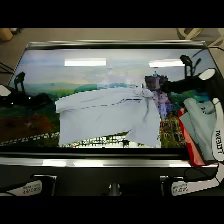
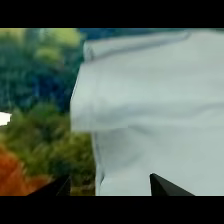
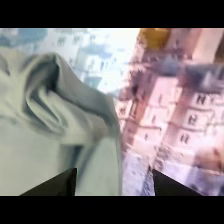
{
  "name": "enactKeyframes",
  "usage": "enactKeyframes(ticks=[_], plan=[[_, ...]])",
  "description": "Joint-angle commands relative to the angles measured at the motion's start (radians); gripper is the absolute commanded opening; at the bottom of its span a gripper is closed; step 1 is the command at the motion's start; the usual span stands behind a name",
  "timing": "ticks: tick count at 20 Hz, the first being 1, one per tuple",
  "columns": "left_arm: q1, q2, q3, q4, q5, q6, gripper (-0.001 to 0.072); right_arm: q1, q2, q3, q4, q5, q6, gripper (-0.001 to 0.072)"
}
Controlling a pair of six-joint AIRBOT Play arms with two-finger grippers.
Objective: Fold the shirts.
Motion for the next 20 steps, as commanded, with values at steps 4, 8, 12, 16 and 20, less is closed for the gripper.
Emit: enactKeyframes(ticks=[4, 8, 12, 16, 20], plan=[[0.084, 0.156, -0.393, -0.008, -0.191, 0.07, 0.0517, -0.159, 0.014, -0.094, -0.048, 0.406, -0.151, 0.049], [0.084, 0.15, -0.549, -0.136, -0.1, 0.123, 0.0517, -0.159, 0.014, -0.169, -0.02, 0.377, -0.135, 0.0489], [0.084, 0.137, -0.577, -0.151, -0.052, 0.119, 0.0516, -0.159, 0.014, -0.247, -0.021, 0.333, -0.124, 0.0491], [0.055, 0.124, -0.577, -0.169, 0.021, 0.088, 0.0446, -0.114, 0.014, -0.292, -0.034, 0.262, -0.147, 0.0503], [-0.017, 0.124, -0.576, -0.168, 0.106, 0.033, 0.0168, -0.003, 0.012, -0.295, -0.095, 0.114, -0.121, 0.0601]])
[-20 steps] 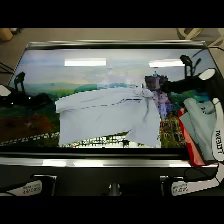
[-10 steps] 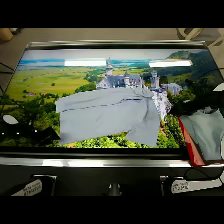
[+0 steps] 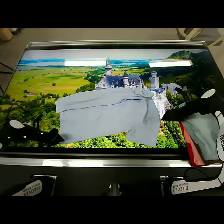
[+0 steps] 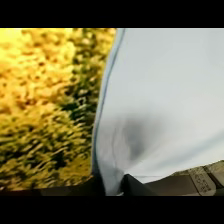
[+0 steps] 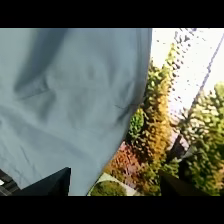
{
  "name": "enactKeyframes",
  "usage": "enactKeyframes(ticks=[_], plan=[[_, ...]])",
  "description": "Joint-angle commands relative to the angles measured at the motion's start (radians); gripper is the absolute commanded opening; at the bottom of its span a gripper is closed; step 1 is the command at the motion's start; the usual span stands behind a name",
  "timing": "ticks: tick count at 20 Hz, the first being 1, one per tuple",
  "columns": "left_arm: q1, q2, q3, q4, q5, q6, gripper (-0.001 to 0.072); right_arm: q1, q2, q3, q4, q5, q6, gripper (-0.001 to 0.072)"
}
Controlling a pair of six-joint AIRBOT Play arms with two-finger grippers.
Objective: Fold the shirts.
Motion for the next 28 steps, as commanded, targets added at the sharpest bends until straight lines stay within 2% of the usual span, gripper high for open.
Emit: enactKeyframes(ticks=[1, 3, 5, 6, 7, 8, 9, 10, 11, 14, 16, 19, 21, 22, 24, 28], plan=[[-0.047, -0.003, -0.003, 0.003, 0.082, -0.039, 0.002, 0.079, -0.005, -0.01, -0.043, -0.142, 0.035, 0.06], [-0.05, -0.001, 0.0, 0.003, 0.078, -0.035, 0.0025, 0.11, -0.019, -0.01, -0.043, -0.178, 0.054, 0.0594], [-0.049, 0.012, 0.002, 0.003, 0.077, -0.034, 0.0024, 0.129, -0.041, -0.01, -0.035, -0.207, 0.058, 0.0521], [-0.05, 0.023, 0.002, 0.003, 0.077, -0.028, 0.0024, 0.134, -0.05, -0.01, -0.011, -0.216, 0.058, 0.0448], [-0.05, 0.038, 0.002, 0.003, 0.077, -0.028, 0.0024, 0.135, -0.054, -0.01, 0.008, -0.237, 0.058, 0.0406], [-0.05, 0.053, 0.003, 0.003, 0.078, -0.028, 0.0024, 0.135, -0.056, -0.01, 0.027, -0.263, 0.058, 0.0341], [-0.049, 0.069, 0.01, 0.003, 0.078, -0.028, 0.0024, 0.135, -0.055, -0.006, 0.035, -0.27, 0.063, 0.0211], [-0.049, 0.085, 0.027, 0.004, 0.078, -0.028, 0.0024, 0.135, -0.055, 0.003, 0.036, -0.256, 0.069, 0.005], [-0.049, 0.104, 0.053, 0.004, 0.077, -0.027, 0.0023, 0.135, -0.052, 0.023, 0.036, -0.226, 0.066, 0.0024], [-0.049, 0.234, 0.239, 0.03, 0.102, -0.002, 0.0021, 0.134, 0.032, 0.147, 0.029, -0.132, -0.008, 0.002], [-0.049, 0.36, 0.483, 0.072, 0.127, -0.023, 0.0022, 0.134, 0.176, 0.303, 0.0, -0.144, -0.012, 0.002], [-0.049, 0.494, 0.905, 0.138, 0.245, -0.056, 0.0022, 0.134, 0.466, 0.548, -0.098, -0.303, -0.012, 0.0022], [-0.049, 0.546, 1.115, 0.193, 0.327, -0.06, 0.0022, 0.134, 0.668, 0.616, -0.202, -0.435, 0.022, 0.0021], [-0.049, 0.564, 1.173, 0.193, 0.332, -0.08, 0.0022, 0.134, 0.753, 0.616, -0.227, -0.464, 0.052, 0.0021], [-0.049, 0.594, 1.193, 0.186, 0.313, -0.156, 0.0022, 0.134, 0.853, 0.616, -0.242, -0.429, 0.049, 0.0021], [-0.049, 0.597, 1.193, 0.191, 0.249, -0.15, 0.0022, 0.134, 0.903, 0.616, -0.275, -0.346, 0.069, 0.0021]])
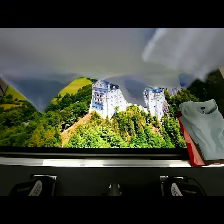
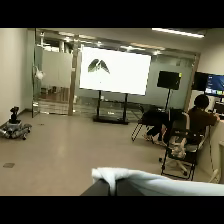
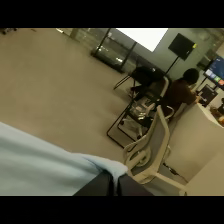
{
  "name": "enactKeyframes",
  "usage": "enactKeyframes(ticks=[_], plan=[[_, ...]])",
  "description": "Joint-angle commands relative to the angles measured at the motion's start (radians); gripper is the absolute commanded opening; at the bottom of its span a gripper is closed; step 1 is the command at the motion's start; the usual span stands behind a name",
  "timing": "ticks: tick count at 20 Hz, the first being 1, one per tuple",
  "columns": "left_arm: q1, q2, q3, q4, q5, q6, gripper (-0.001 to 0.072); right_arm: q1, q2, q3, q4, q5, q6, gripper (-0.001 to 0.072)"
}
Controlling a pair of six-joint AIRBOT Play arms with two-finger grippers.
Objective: Fold the shirts.
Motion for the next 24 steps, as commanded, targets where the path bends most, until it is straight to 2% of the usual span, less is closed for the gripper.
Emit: enactKeyframes(ticks=[1, 5, 8, 11, 13, 15, 19, 22, 24], plan=[[-0.001, 0.013, 0.041, 0.019, -0.045, -0.006, 0.0022, 0.0, 0.071, 0.015, -0.043, 0.035, 0.031, 0.0021], [-0.001, -0.05, 0.041, 0.091, -0.277, 0.0, 0.0022, 0.0, 0.029, 0.015, -0.065, 0.124, 0.054, 0.0021], [-0.001, -0.187, 0.02, 0.145, -0.475, 0.021, 0.0023, 0.0, -0.117, 0.015, -0.062, 0.334, 0.079, 0.0021], [-0.001, -0.358, -0.097, 0.144, -0.512, 0.045, 0.0023, 0.001, -0.381, 0.014, -0.022, 0.534, 0.076, 0.002], [-0.001, -0.491, -0.192, 0.144, -0.499, 0.05, 0.0023, 0.001, -0.574, 0.012, -0.015, 0.565, 0.1, 0.002], [-0.006, -0.64, -0.246, 0.144, -0.459, 0.09, 0.0023, 0.006, -0.747, 0.012, 0.035, 0.532, 0.117, 0.002], [-0.016, -0.891, -0.225, 0.139, -0.366, 0.086, 0.0023, 0.094, -0.985, 0.012, 0.042, 0.359, 0.14, 0.0021], [-0.023, -0.988, -0.197, 0.14, -0.294, 0.086, 0.0023, 0.137, -1.055, 0.012, 0.044, 0.171, 0.159, 0.0022], [-0.023, -1.014, -0.191, 0.14, -0.252, 0.088, 0.0023, 0.139, -1.062, 0.012, 0.058, 0.109, 0.166, 0.0022]])
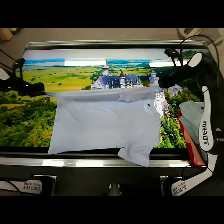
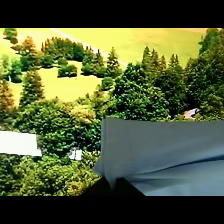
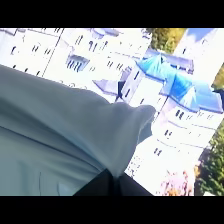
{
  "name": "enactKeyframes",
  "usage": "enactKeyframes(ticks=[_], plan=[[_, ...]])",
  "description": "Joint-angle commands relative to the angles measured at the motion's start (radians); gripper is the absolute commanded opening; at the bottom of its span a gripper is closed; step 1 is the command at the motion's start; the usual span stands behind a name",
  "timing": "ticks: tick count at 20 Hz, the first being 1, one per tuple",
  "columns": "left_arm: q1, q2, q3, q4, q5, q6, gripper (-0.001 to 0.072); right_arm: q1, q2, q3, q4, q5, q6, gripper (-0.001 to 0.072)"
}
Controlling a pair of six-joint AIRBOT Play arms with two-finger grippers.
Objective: Fold the shirts.
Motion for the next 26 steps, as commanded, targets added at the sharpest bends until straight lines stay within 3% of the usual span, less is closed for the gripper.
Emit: enactKeyframes(ticks=[1, 3, 5, 7, 8, 13, 16, 17, 18, 19, 23, 26], plan=[[0.0, -0.077, 0.013, -0.007, 0.079, 0.007, 0.0023, 0.022, -0.052, 0.005, 0.023, -0.129, 0.017, 0.0022], [0.007, -0.068, 0.035, -0.007, 0.025, 0.023, 0.0024, 0.011, -0.02, 0.005, 0.016, -0.034, -0.045, 0.0022], [0.006, -0.051, 0.047, -0.007, -0.149, 0.108, 0.0023, -0.001, 0.023, 0.004, -0.042, 0.188, -0.111, 0.0023], [0.006, -0.049, 0.033, -0.003, -0.333, 0.107, 0.0023, 0.001, 0.033, 0.001, -0.102, 0.378, -0.092, 0.0022], [0.005, -0.047, 0.006, -0.004, -0.373, 0.087, 0.0023, 0.002, 0.034, -0.023, -0.098, 0.408, -0.077, 0.0022], [0.006, -0.047, -0.207, -0.004, -0.299, 0.07, 0.0023, 0.027, 0.032, -0.249, -0.074, 0.275, -0.039, 0.0021], [0.006, -0.057, -0.238, -0.022, -0.281, 0.07, 0.0024, 0.026, 0.033, -0.272, -0.017, 0.238, 0.009, 0.0023], [0.006, -0.056, -0.235, -0.022, -0.286, 0.07, 0.0098, 0.026, 0.037, -0.272, -0.01, 0.243, 0.017, 0.0078], [0.011, -0.054, -0.223, -0.022, -0.311, 0.067, 0.0403, 0.024, 0.046, -0.272, -0.009, 0.26, 0.015, 0.0326], [0.018, -0.05, -0.207, -0.022, -0.337, 0.052, 0.0596, 0.017, 0.063, -0.272, -0.01, 0.288, -0.021, 0.0515], [0.091, 0.067, -0.235, -0.022, -0.38, 0.036, 0.0597, -0.074, 0.173, -0.297, -0.039, 0.464, -0.048, 0.0503], [0.138, 0.228, -0.481, -0.023, -0.307, 0.036, 0.0589, -0.092, 0.37, -0.577, -0.056, 0.336, -0.047, 0.0486]])
